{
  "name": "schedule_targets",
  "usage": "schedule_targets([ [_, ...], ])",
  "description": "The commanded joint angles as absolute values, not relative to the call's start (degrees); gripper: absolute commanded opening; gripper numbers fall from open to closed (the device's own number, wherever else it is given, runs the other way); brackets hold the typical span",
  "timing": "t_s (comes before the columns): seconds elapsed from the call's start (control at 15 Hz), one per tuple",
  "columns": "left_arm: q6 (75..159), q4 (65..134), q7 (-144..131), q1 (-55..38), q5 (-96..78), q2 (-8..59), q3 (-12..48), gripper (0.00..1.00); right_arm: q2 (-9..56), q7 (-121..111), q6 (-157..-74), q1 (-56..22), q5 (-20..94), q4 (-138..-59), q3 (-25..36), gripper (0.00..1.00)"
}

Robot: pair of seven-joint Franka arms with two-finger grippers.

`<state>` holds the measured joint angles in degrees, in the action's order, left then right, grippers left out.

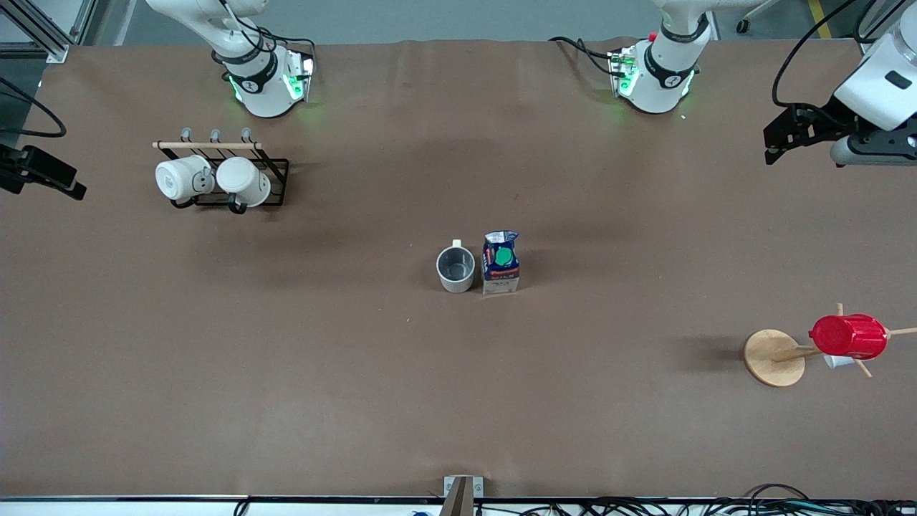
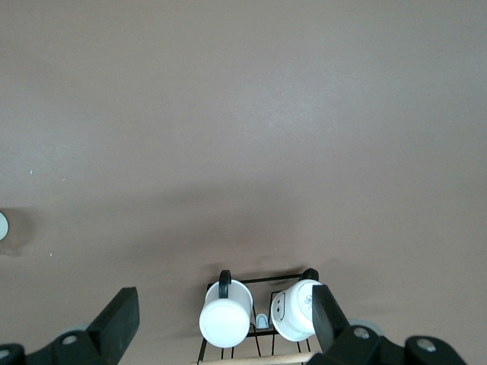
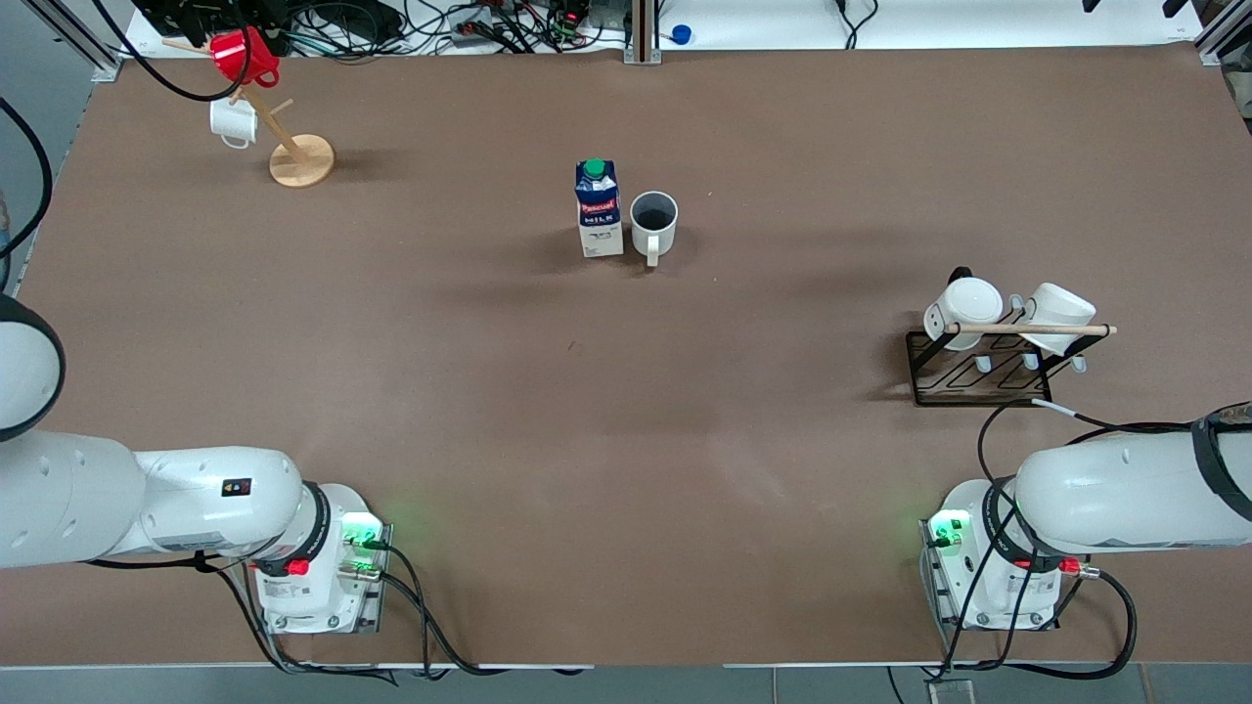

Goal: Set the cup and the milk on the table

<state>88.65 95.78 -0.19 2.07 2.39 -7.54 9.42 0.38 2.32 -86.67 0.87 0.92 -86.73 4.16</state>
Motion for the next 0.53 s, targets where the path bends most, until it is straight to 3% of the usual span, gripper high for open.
schedule_targets([
  [0.0,88.95,95.63,0.53,0.88,1.58,-8.35,8.53,1.0,0.26,1.41,-85.96,2.46,1.58,-86.4,3.16,1.0],
  [0.47,87.98,93.87,0.53,0.97,0.35,-7.12,9.23,1.0,0.26,1.32,-86.04,4.22,1.85,-86.4,1.58,1.0],
])
